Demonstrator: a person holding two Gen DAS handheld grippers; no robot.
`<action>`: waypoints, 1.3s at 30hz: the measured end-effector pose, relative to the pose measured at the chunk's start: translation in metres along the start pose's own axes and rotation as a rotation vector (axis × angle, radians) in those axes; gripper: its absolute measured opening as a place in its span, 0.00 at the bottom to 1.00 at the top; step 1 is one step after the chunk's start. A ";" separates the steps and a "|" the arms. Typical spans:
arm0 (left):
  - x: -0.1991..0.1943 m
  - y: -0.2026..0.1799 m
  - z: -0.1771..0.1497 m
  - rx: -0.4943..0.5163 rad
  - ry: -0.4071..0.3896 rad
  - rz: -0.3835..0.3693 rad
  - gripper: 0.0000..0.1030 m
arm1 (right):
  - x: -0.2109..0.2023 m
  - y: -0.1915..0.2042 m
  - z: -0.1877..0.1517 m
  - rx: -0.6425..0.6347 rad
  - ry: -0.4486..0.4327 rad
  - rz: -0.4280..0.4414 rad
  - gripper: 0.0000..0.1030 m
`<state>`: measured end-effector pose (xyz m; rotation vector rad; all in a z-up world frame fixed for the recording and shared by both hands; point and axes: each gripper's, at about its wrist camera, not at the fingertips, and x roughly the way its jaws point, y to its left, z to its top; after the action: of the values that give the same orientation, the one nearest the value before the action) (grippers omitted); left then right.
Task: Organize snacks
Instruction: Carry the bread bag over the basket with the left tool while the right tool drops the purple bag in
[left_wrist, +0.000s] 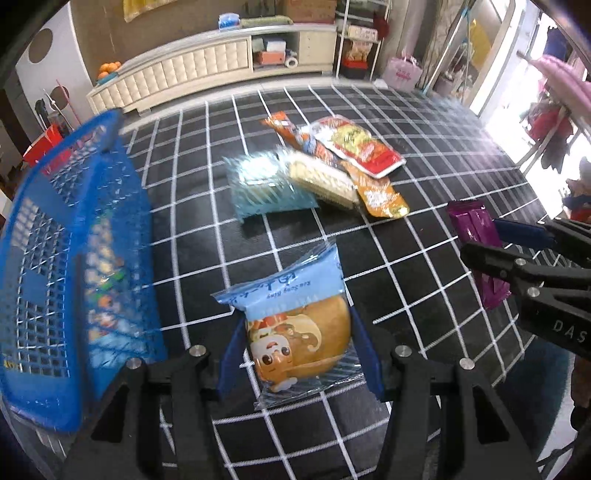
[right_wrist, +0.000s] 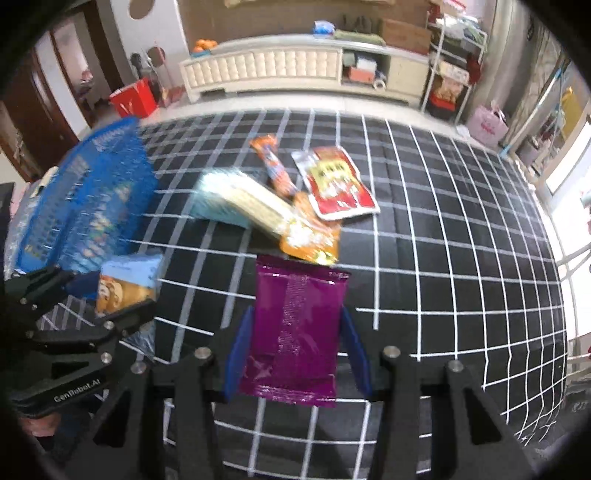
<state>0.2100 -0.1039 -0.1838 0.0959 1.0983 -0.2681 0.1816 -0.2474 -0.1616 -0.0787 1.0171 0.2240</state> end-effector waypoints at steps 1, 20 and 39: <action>-0.008 0.003 -0.002 -0.011 -0.005 -0.020 0.50 | -0.009 0.005 0.001 -0.006 -0.015 0.009 0.51; -0.134 0.112 -0.013 -0.105 -0.194 0.033 0.50 | -0.042 0.130 0.065 -0.197 -0.127 0.141 0.52; -0.126 0.219 0.013 -0.145 -0.166 0.091 0.50 | 0.030 0.212 0.133 -0.279 -0.049 0.162 0.52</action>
<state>0.2244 0.1255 -0.0785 -0.0059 0.9421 -0.1126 0.2605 -0.0138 -0.1090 -0.2437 0.9388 0.5128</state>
